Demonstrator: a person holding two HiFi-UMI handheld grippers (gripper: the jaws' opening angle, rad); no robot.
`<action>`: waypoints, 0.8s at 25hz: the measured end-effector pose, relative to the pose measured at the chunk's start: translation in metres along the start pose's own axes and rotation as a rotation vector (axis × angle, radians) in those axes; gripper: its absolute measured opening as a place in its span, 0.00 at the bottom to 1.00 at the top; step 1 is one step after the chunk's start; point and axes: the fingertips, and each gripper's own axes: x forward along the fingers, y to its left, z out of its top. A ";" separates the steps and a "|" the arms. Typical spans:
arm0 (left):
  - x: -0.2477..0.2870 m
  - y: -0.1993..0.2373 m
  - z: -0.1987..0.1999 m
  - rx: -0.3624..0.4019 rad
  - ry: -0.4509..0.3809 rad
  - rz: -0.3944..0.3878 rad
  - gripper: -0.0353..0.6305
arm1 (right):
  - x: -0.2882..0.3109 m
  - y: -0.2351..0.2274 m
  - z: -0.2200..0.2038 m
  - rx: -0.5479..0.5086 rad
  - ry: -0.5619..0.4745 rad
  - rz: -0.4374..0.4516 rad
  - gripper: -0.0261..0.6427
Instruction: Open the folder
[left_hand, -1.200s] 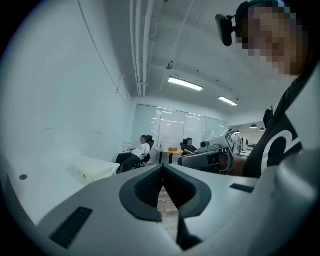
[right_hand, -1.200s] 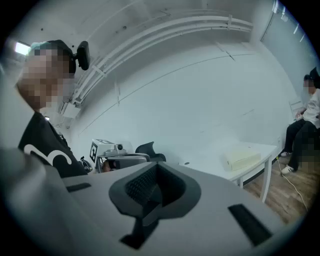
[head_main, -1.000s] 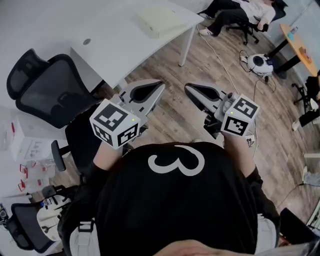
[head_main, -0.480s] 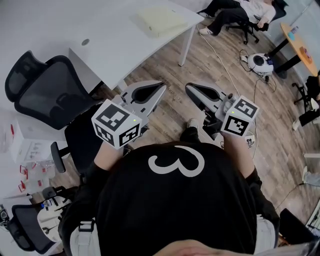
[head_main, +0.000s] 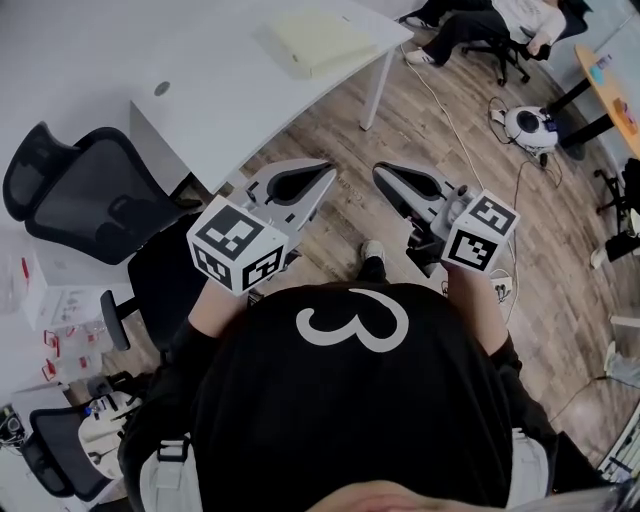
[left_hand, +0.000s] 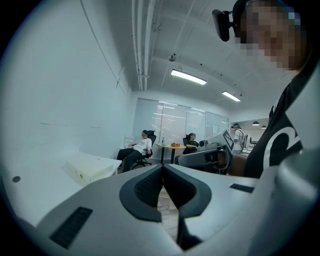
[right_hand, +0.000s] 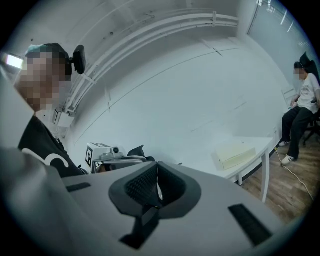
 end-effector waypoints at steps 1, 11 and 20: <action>0.009 0.005 0.000 -0.001 0.003 0.004 0.08 | 0.000 -0.010 0.002 0.004 0.001 0.003 0.07; 0.117 0.058 0.015 -0.037 0.038 0.024 0.08 | 0.003 -0.126 0.036 0.038 0.025 0.015 0.07; 0.215 0.093 0.028 -0.039 0.074 0.048 0.08 | -0.009 -0.227 0.067 0.067 0.033 0.027 0.07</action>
